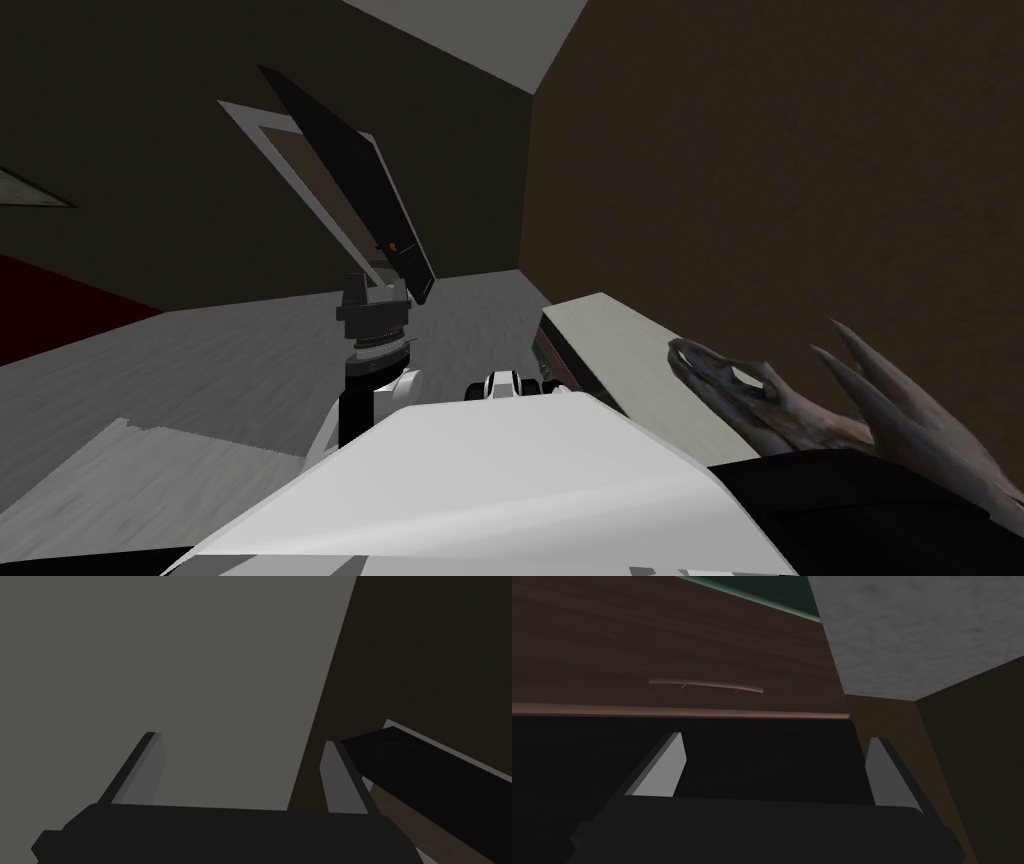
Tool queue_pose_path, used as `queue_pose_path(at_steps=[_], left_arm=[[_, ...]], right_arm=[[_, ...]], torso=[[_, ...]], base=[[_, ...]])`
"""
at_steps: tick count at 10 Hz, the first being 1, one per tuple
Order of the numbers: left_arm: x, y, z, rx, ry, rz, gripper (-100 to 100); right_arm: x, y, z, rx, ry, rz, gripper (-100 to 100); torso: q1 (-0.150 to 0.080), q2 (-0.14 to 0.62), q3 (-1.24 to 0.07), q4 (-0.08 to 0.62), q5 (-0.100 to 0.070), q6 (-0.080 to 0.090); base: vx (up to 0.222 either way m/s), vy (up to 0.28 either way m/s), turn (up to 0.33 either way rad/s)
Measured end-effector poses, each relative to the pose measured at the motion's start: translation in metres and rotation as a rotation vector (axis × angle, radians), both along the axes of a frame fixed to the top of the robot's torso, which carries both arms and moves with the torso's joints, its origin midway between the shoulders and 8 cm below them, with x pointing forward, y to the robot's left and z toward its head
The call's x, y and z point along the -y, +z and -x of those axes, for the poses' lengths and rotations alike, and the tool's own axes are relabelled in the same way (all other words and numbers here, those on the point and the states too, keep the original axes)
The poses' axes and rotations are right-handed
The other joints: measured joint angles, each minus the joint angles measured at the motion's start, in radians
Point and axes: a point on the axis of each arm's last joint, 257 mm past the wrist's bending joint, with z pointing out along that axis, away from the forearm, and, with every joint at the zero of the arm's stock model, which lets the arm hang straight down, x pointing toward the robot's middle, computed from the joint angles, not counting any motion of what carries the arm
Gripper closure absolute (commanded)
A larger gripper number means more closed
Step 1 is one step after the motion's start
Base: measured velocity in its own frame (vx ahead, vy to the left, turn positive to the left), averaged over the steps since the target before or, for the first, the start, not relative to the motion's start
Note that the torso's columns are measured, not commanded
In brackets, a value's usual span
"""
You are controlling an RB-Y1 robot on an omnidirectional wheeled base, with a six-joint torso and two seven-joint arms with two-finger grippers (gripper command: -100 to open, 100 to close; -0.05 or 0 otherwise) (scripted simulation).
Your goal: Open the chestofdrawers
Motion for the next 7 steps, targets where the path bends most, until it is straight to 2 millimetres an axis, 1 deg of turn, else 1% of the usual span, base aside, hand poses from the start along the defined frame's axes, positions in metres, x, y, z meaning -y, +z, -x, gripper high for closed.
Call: queue_pose_path(at_steps=[2, 3, 4, 5, 6, 7], left_arm=[[0.0, 0.0, 0.0, 0.0, 0.0, 0.0, 0], [0.0, 0.0, 0.0, 0.0, 0.0, 0.0, 0], [0.0, 0.0, 0.0, 0.0, 0.0, 0.0, 0], [0.0, 0.0, 0.0, 0.0, 0.0, 0.0, 0], [0.0, 0.0, 0.0, 0.0, 0.0, 0.0, 0], [0.0, 0.0, 0.0, 0.0, 0.0, 0.0, 0]], right_arm=[[0.018, -0.017, 0.019, -0.065, -0.009, 0.075, -100], [0.027, -0.022, 0.027, -0.094, -0.016, 0.107, -100], [0.032, -0.024, 0.032, -0.109, -0.025, 0.124, -100], [0.039, -0.031, 0.041, -0.143, -0.026, 0.164, -100], [0.049, -0.035, 0.051, -0.169, -0.034, 0.198, -100], [0.059, -0.04, 0.065, -0.206, -0.036, 0.242, -100]], torso=[[0.002, -0.002, -0.001, -0.001, 0.001, 0.0], [0.0, -0.001, -0.001, -0.001, 0.001, 0.001], [-0.002, 0.001, 0.0, 0.0, 0.0, 0.001], [0.001, 0.0, 0.0, 0.0, 0.0, 0.0], [0.0, 0.0, -0.001, 0.0, 0.001, 0.001], [0.001, -0.002, -0.002, -0.001, 0.0, 0.0]], base=[[0.082, 0.061, 0.074], [0.035, 0.022, 0.003], [0.062, 0.06, 0.098], [0.056, 0.052, 0.066], [0.088, 0.06, 0.102], [0.091, 0.048, 0.054]])
